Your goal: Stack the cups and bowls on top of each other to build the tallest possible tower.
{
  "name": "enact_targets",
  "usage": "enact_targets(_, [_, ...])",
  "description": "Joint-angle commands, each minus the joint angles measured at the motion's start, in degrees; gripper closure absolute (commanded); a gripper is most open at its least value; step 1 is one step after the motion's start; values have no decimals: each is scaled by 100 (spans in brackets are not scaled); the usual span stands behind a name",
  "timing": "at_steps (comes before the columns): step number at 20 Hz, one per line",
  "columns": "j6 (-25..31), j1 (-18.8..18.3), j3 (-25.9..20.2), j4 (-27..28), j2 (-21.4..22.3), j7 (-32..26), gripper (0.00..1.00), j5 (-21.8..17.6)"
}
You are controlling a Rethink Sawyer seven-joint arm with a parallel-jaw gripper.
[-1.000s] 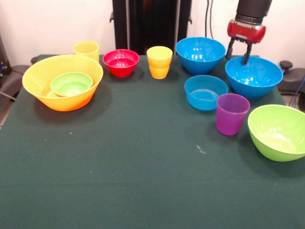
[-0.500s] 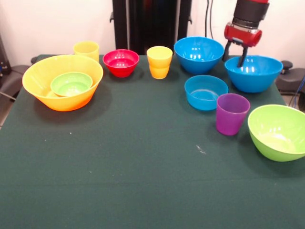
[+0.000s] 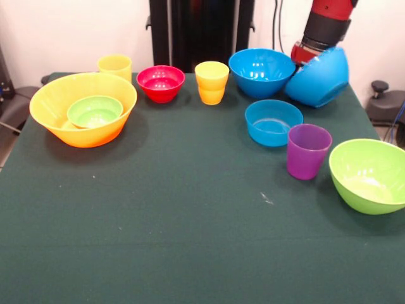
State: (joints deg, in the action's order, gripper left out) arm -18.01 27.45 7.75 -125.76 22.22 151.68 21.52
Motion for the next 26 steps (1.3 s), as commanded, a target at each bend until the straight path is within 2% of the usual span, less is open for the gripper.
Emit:
enact_targets(1, [411,64,-269,849,-372,592,0,537])
enact_targets(7, [709,225,-94,919,-332,471,0,666])
enact_targets(15, [962,79,-207,858,-82,537,0,542])
enact_targets(22, [1539,-110,-312,535,655,560,0,377])
enact_targets(26, [2086,-64,-210,480,1112,586,0,394])
